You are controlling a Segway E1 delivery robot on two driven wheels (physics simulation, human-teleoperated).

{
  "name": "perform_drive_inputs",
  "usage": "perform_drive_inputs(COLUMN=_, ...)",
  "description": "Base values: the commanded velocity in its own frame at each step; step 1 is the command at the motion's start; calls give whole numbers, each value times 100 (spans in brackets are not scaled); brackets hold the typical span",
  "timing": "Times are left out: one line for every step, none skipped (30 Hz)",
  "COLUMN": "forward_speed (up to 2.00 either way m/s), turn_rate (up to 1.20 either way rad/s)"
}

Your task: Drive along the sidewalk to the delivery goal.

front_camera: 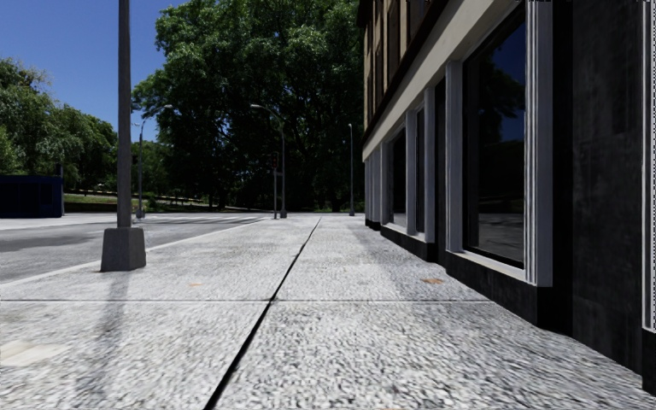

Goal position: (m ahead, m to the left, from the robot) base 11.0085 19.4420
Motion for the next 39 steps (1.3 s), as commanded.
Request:
perform_drive_inputs(forward_speed=200, turn_rate=0)
perform_drive_inputs(forward_speed=200, turn_rate=0)
perform_drive_inputs(forward_speed=200, turn_rate=0)
perform_drive_inputs(forward_speed=200, turn_rate=0)
perform_drive_inputs(forward_speed=200, turn_rate=0)
perform_drive_inputs(forward_speed=200, turn_rate=0)
perform_drive_inputs(forward_speed=200, turn_rate=0)
perform_drive_inputs(forward_speed=200, turn_rate=0)
perform_drive_inputs(forward_speed=200, turn_rate=0)
perform_drive_inputs(forward_speed=200, turn_rate=0)
perform_drive_inputs(forward_speed=200, turn_rate=0)
perform_drive_inputs(forward_speed=200, turn_rate=0)
perform_drive_inputs(forward_speed=200, turn_rate=0)
perform_drive_inputs(forward_speed=200, turn_rate=0)
perform_drive_inputs(forward_speed=200, turn_rate=0)
perform_drive_inputs(forward_speed=200, turn_rate=0)
perform_drive_inputs(forward_speed=200, turn_rate=0)
perform_drive_inputs(forward_speed=200, turn_rate=0)
perform_drive_inputs(forward_speed=200, turn_rate=0)
perform_drive_inputs(forward_speed=200, turn_rate=0)
perform_drive_inputs(forward_speed=200, turn_rate=0)
perform_drive_inputs(forward_speed=200, turn_rate=0)
perform_drive_inputs(forward_speed=200, turn_rate=0)
perform_drive_inputs(forward_speed=200, turn_rate=0)
perform_drive_inputs(forward_speed=200, turn_rate=0)
perform_drive_inputs(forward_speed=200, turn_rate=0)
perform_drive_inputs(forward_speed=200, turn_rate=0)
perform_drive_inputs(forward_speed=200, turn_rate=0)
perform_drive_inputs(forward_speed=200, turn_rate=0)
perform_drive_inputs(forward_speed=200, turn_rate=0)
perform_drive_inputs(forward_speed=200, turn_rate=0)
perform_drive_inputs(forward_speed=200, turn_rate=0)
perform_drive_inputs(forward_speed=200, turn_rate=0)
perform_drive_inputs(forward_speed=200, turn_rate=0)
perform_drive_inputs(forward_speed=200, turn_rate=0)
perform_drive_inputs(forward_speed=200, turn_rate=0)
perform_drive_inputs(forward_speed=200, turn_rate=0)
perform_drive_inputs(forward_speed=200, turn_rate=0)
perform_drive_inputs(forward_speed=200, turn_rate=0)
